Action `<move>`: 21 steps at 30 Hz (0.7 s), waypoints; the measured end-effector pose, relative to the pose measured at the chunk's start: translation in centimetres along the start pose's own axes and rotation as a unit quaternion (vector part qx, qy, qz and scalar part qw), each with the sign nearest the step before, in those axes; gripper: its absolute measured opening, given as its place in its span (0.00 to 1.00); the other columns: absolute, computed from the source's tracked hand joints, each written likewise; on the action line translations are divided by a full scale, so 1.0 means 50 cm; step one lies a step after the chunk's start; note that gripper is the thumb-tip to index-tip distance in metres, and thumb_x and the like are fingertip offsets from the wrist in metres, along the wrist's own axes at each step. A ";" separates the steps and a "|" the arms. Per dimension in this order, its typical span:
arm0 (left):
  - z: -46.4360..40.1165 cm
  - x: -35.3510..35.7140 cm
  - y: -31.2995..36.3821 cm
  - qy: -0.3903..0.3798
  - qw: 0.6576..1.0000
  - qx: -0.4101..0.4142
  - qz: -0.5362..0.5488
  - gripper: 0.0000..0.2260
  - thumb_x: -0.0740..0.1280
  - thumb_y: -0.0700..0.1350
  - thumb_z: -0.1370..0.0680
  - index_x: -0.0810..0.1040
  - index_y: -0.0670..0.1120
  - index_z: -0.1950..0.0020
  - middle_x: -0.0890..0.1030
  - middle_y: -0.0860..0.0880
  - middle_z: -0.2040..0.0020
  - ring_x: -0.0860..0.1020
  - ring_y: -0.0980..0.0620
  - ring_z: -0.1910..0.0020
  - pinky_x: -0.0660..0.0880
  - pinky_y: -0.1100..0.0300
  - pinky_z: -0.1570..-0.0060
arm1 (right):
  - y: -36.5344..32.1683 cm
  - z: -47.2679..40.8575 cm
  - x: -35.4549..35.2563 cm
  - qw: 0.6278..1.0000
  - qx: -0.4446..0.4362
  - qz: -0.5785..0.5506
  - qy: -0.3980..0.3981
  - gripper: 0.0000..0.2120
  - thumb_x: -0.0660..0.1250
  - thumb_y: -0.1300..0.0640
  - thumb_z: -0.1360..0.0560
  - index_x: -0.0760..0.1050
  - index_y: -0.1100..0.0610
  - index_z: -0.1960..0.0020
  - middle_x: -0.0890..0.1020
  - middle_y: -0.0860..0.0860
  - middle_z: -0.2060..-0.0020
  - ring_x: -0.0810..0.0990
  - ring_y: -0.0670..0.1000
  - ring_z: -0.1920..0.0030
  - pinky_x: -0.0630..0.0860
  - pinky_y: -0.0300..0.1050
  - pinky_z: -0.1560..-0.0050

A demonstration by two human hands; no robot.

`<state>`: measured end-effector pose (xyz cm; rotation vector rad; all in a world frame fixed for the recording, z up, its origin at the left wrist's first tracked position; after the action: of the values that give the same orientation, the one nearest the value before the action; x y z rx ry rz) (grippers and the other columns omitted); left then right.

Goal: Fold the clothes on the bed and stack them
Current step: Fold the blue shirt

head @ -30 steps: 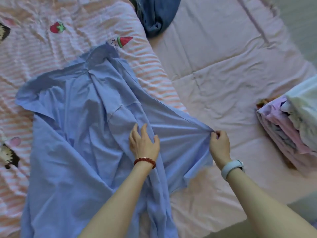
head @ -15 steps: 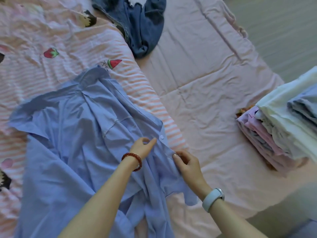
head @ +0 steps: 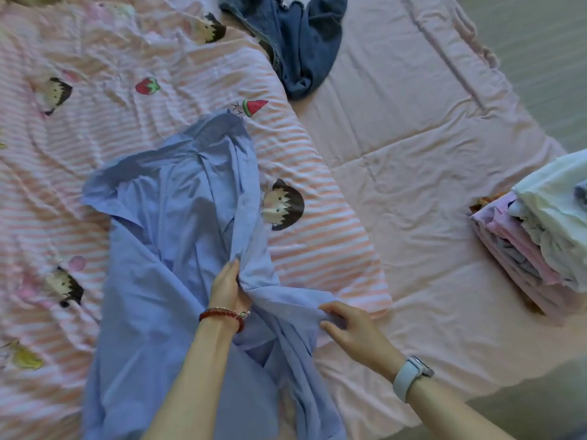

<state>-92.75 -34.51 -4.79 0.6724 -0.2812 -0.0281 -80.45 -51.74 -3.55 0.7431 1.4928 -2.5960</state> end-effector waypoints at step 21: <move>0.065 -0.047 0.035 -0.093 0.962 0.083 -0.242 0.10 0.61 0.42 0.20 0.75 0.47 0.40 0.78 0.46 0.42 0.75 0.51 0.43 0.70 0.58 0.41 | -0.007 -0.078 0.023 0.968 0.104 -0.137 0.181 0.11 0.58 0.60 0.27 0.76 0.64 0.53 0.79 0.57 0.58 0.75 0.52 0.55 0.69 0.38 0.60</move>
<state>-95.96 -34.84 -1.88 0.8946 -0.2964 -0.5428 -80.08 -48.12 -5.40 1.1647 1.5144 -2.9865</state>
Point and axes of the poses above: each hand's wrist, its own z-axis away from the middle knuckle, its own x-axis out of the palm, y = z × x, the point moved 9 cm from there along -z, towards the middle knuckle
